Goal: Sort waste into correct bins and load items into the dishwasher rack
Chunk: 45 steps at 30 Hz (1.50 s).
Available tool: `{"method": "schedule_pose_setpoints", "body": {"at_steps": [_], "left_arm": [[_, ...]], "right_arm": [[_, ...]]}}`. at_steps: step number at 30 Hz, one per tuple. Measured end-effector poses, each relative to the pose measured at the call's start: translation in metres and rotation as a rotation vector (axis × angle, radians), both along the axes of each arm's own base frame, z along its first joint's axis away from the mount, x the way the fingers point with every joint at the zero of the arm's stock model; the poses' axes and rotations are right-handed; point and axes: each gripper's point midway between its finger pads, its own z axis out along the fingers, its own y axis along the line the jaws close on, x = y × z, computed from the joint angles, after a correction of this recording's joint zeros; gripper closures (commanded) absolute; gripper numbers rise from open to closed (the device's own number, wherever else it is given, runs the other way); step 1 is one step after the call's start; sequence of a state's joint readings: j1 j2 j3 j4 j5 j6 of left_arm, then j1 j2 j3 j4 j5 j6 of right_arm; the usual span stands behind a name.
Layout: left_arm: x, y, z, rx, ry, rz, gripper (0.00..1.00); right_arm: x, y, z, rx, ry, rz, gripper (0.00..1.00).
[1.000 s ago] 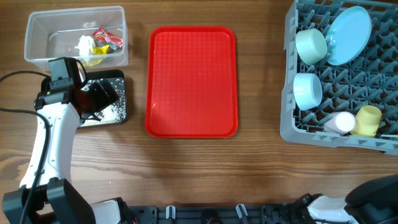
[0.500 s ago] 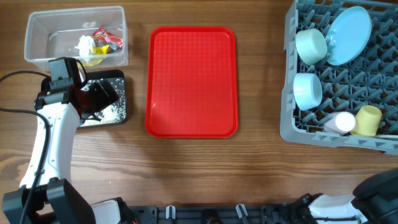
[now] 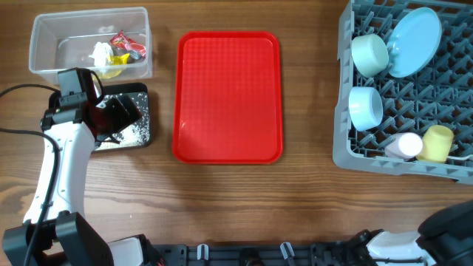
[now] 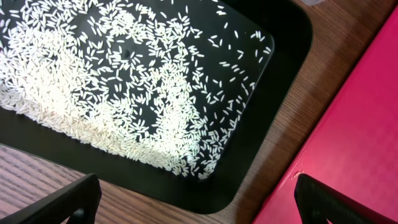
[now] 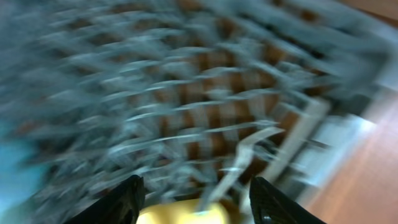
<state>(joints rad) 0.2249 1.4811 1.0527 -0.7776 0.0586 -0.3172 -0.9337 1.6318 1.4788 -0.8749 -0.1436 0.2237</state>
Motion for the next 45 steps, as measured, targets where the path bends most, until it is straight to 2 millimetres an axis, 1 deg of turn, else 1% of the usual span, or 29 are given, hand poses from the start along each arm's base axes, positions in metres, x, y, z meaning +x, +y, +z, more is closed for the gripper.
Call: {"method": "schedule_pose_setpoints", "body": {"at_steps": [1, 3, 5, 6, 7, 8, 9, 10, 12, 14, 15, 16, 18, 19, 20, 22, 26, 28, 31, 36, 40, 45], "left_arm": [[0.0, 0.0, 0.0, 0.0, 0.0, 0.0, 0.0], [0.0, 0.0, 0.0, 0.0, 0.0, 0.0, 0.0], [0.0, 0.0, 0.0, 0.0, 0.0, 0.0, 0.0], [0.0, 0.0, 0.0, 0.0, 0.0, 0.0, 0.0], [0.0, 0.0, 0.0, 0.0, 0.0, 0.0, 0.0], [0.0, 0.0, 0.0, 0.0, 0.0, 0.0, 0.0], [0.0, 0.0, 0.0, 0.0, 0.0, -0.001, 0.0], [0.0, 0.0, 0.0, 0.0, 0.0, 0.0, 0.0], [0.0, 0.0, 0.0, 0.0, 0.0, 0.0, 0.0], [0.0, 0.0, 0.0, 0.0, -0.001, 0.0, 0.0], [0.0, 0.0, 0.0, 0.0, 0.0, 0.0, 0.0], [0.0, 0.0, 0.0, 0.0, 0.0, 0.0, 0.0], [0.0, 0.0, 0.0, 0.0, 0.0, 0.0, 0.0], [0.0, 0.0, 0.0, 0.0, 0.0, 0.0, 0.0], [0.0, 0.0, 0.0, 0.0, 0.0, 0.0, 0.0], [0.0, 0.0, 0.0, 0.0, 0.0, 0.0, 0.0], [0.0, 0.0, 0.0, 0.0, 0.0, 0.0, 0.0], [0.0, 0.0, 0.0, 0.0, 0.0, 0.0, 0.0], [0.0, 0.0, 0.0, 0.0, 0.0, 0.0, 0.0], [0.0, 0.0, 0.0, 0.0, 0.0, 0.0, 0.0], [0.0, 0.0, 0.0, 0.0, 0.0, 0.0, 0.0], [0.0, 0.0, 0.0, 0.0, 0.0, 0.0, 0.0]], "right_arm": [[0.011, 0.01, 0.008, -0.002, -0.041, 0.064, 0.41], [0.026, 0.028, 0.027, -0.025, -0.097, 0.156, 0.38], [0.042, 0.059, 0.059, -0.085, -0.169, 0.271, 0.32], [0.047, 0.073, 0.074, -0.113, -0.199, 0.315, 0.28], [0.052, 0.091, 0.093, -0.151, -0.235, 0.369, 0.27], [0.054, 0.107, 0.107, -0.181, -0.261, 0.413, 0.24], [0.056, 0.126, 0.123, -0.214, -0.295, 0.463, 0.21], [0.057, 0.141, 0.134, -0.237, -0.317, 0.5, 0.2], [0.054, 0.182, 0.157, -0.28, -0.362, 0.599, 0.18], [0.05, 0.21, 0.167, -0.299, -0.378, 0.662, 0.18], [0.049, 0.213, 0.167, -0.301, -0.375, 0.667, 0.17], [0.042, 0.236, 0.168, -0.303, -0.362, 0.716, 0.15], [0.034, 0.256, 0.161, -0.289, -0.324, 0.761, 0.12], [0.031, 0.263, 0.159, -0.281, -0.311, 0.779, 0.08], [0.027, 0.271, 0.158, -0.279, -0.304, 0.802, 0.01], [0.02, 0.282, 0.161, -0.282, -0.31, 0.826, 0.01], [0.003, 0.295, 0.174, -0.29, -0.358, 0.826, 0.0], [-0.01, 0.299, 0.183, -0.27, -0.399, 0.789, 0.0], [-0.022, 0.302, 0.191, -0.192, -0.464, 0.698, 0.0], [-0.023, 0.301, 0.19, -0.04, -0.501, 0.544, 0.0], [-0.024, 0.288, 0.181, -0.017, -0.467, 0.425, 0.0], [-0.026, 0.283, 0.176, 0.022, -0.459, 0.345, 0.0]]}}
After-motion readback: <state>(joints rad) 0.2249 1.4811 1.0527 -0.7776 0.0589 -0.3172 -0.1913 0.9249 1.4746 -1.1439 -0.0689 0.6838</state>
